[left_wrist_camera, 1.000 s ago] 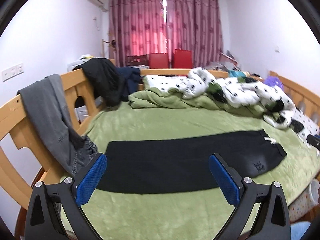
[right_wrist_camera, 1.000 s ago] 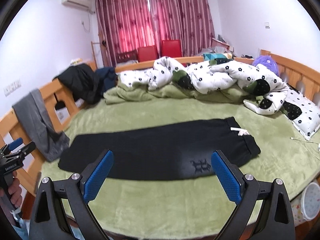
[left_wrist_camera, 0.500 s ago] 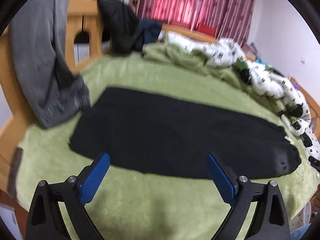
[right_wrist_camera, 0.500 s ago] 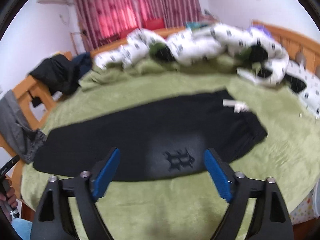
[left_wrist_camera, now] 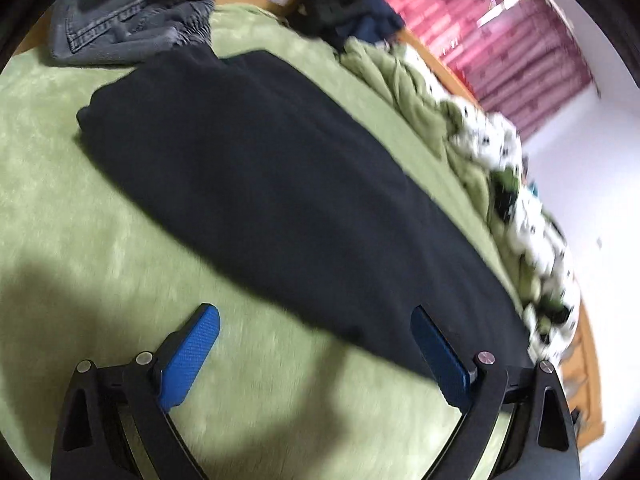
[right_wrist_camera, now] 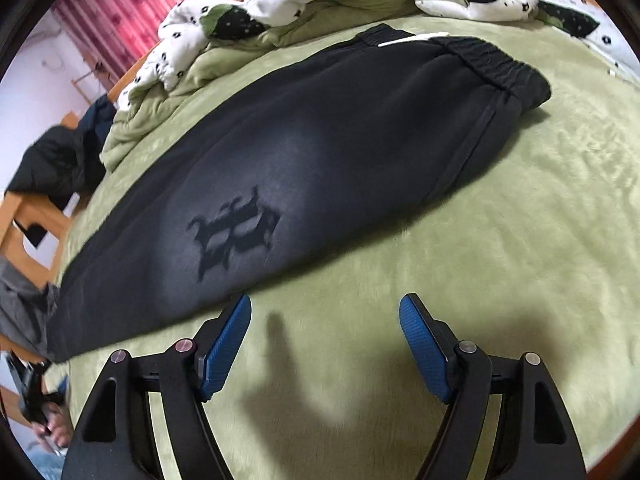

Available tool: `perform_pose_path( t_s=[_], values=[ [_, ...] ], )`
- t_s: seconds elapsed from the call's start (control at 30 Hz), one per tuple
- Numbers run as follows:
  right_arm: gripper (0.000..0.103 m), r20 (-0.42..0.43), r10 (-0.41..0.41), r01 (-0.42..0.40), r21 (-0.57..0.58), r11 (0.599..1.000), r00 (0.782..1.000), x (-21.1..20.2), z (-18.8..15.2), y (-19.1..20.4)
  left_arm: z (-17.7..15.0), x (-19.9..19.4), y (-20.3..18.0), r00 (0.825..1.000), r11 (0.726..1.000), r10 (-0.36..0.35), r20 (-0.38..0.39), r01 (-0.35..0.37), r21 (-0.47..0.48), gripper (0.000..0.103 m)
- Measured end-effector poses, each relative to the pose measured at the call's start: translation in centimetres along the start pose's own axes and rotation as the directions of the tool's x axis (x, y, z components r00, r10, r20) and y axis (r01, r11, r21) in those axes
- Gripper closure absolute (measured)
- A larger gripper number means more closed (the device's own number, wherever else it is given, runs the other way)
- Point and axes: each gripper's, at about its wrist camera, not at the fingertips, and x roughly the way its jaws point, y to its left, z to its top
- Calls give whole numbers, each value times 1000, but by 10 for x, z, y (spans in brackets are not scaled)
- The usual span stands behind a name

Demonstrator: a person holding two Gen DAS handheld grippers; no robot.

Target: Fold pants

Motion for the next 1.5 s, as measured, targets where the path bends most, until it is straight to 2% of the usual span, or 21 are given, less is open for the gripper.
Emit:
perform_pose_path(
  t_s=[0.1, 0.17, 0.2, 0.23, 0.27, 0.3, 0.37, 0.43, 0.53, 0.63, 0.77, 0.9, 0.93, 1.0, 1.03, 1.07, 1.13, 1.23, 1.3, 1.4, 1.5],
  values=[
    [26, 49, 49, -51, 37, 998, 998, 8, 14, -5, 10, 11, 4, 999, 997, 43, 20, -42, -63, 17],
    [25, 39, 82, -85, 78, 993, 996, 22, 25, -9, 14, 18, 4, 997, 992, 78, 28, -74, -106, 23],
    [25, 34, 78, -80, 89, 993, 996, 28, 29, -8, 16, 19, 2, 995, 989, 95, 33, -91, -114, 43],
    [28, 47, 67, -71, 91, 993, 997, 32, 33, -6, 19, 19, 0, 992, 986, 122, 31, -118, -119, 75],
    [55, 64, 47, -51, 75, 996, 997, 33, 37, 0, 22, 19, -1, 990, 983, 134, 30, -130, -129, 95],
    [85, 63, 26, -29, 48, 998, 998, 33, 40, 5, 26, 15, 0, 990, 982, 134, 34, -128, -141, 94],
    [86, 86, 33, -34, 11, 999, 996, 24, 47, 15, 37, 4, -4, 994, 985, 89, 63, -78, -155, 94],
    [87, 119, 58, -55, -26, 998, 991, 11, 60, 24, 51, -4, -23, 991, 992, 77, 106, -65, -107, 93],
    [87, 155, 91, -75, -111, 991, 984, -9, 88, 47, 78, -5, -58, 985, 997, 73, 156, -74, 1, 93],
    [87, 194, 120, -87, -170, 982, 974, -13, 121, 72, 114, 16, -91, 978, 990, 88, 188, -106, 90, 93],
    [87, 205, 95, -54, -200, 978, 974, 14, 169, 96, 153, 59, -112, 971, 975, 130, 202, -162, 154, 93],
    [87, 180, 41, -3, -211, 978, 983, 69, 212, 114, 167, 112, -115, 965, 953, 215, 153, -241, 183, 93],
    [87, 168, 27, 9, -207, 978, 985, 83, 216, 115, 167, 127, -113, 960, 946, 243, 141, -267, 182, 89],
    [82, 129, -5, 30, -192, 981, 992, 115, 227, 116, 167, 143, -110, 958, 944, 261, 120, -279, 177, 64],
    [80, 115, -16, 37, -182, 983, 993, 126, 229, 115, 166, 148, -108, 961, 948, 254, 112, -271, 165, 42],
    [73, 96, -25, 41, -166, 985, 995, 138, 231, 114, 164, 150, -108, 962, 952, 251, 110, -265, 151, 30],
    [66, 66, -29, 38, -134, 990, 997, 153, 234, 109, 158, 144, -110, 969, 962, 221, 109, -235, 140, 31],
    [59, 71, -32, 41, -123, 992, 997, 142, 229, 106, 147, 128, -118, 978, 964, 193, 74, -203, 170, 30],
    [47, 97, -12, 26, -142, 989, 995, 118, 220, 108, 135, 112, -119, 980, 963, 189, 59, -197, 183, 29],
    [37, 154, -21, 51, -194, 980, 988, 73, 194, 109, 111, 84, -112, 979, 960, 201, 35, -204, 193, 29],
    [36, 160, -58, 94, -225, 970, 985, 42, 161, 96, 74, 56, -91, 977, 961, 211, -8, -206, 185, 28]
  ],
)
